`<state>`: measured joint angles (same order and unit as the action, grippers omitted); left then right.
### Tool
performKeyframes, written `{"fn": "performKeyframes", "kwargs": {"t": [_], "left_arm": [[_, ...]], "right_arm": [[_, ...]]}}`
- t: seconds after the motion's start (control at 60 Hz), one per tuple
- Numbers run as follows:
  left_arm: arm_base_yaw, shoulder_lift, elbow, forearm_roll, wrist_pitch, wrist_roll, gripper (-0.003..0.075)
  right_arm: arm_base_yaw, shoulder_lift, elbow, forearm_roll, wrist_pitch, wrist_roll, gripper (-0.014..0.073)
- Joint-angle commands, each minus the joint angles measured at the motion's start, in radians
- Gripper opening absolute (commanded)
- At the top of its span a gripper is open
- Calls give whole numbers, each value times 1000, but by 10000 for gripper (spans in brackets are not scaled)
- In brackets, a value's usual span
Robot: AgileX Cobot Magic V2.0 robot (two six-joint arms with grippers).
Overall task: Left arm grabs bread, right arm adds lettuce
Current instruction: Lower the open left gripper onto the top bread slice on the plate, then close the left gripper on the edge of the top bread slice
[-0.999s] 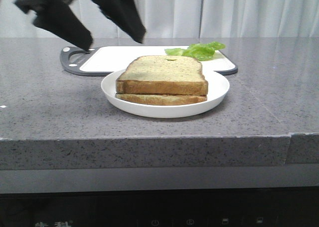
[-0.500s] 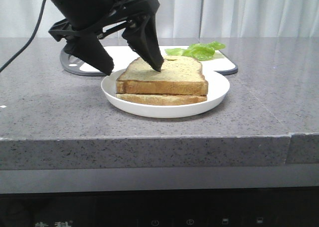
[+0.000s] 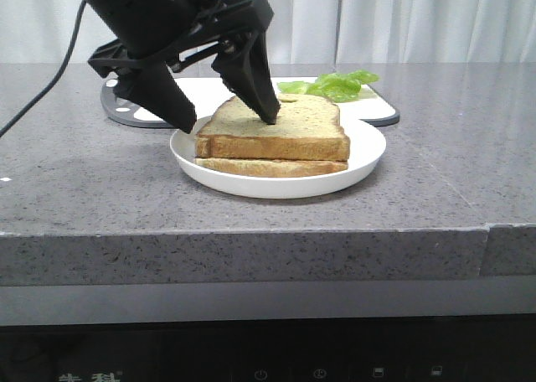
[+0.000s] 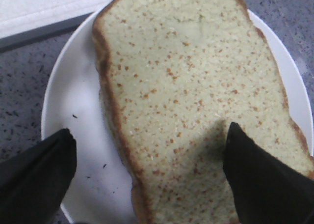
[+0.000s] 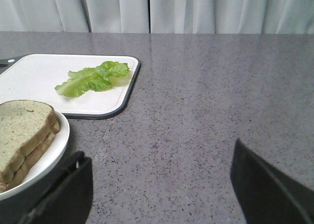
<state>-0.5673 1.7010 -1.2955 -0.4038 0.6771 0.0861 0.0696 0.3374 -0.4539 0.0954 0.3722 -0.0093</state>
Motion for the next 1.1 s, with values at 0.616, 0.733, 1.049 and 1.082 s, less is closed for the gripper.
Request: {"fn": "performKeyframes", "kwargs": {"t": [0.616,0.733,1.049,1.082], "left_arm": [[-5,-27,-32,-35,3,0,15],[-5,-27,-32,-35,5,0,-20],[-3,-71,-32,-48,-14,0,-20],[-3,-81,-32,-51,-19,0,-20]], "right_arm": [[0,15,-39,-7,-87,-4,591],[0,15,-39,-7,-87,-4,591],[0,15,-39,-7,-87,-4,591],[0,15,-39,-7,-87,-4,591]]}}
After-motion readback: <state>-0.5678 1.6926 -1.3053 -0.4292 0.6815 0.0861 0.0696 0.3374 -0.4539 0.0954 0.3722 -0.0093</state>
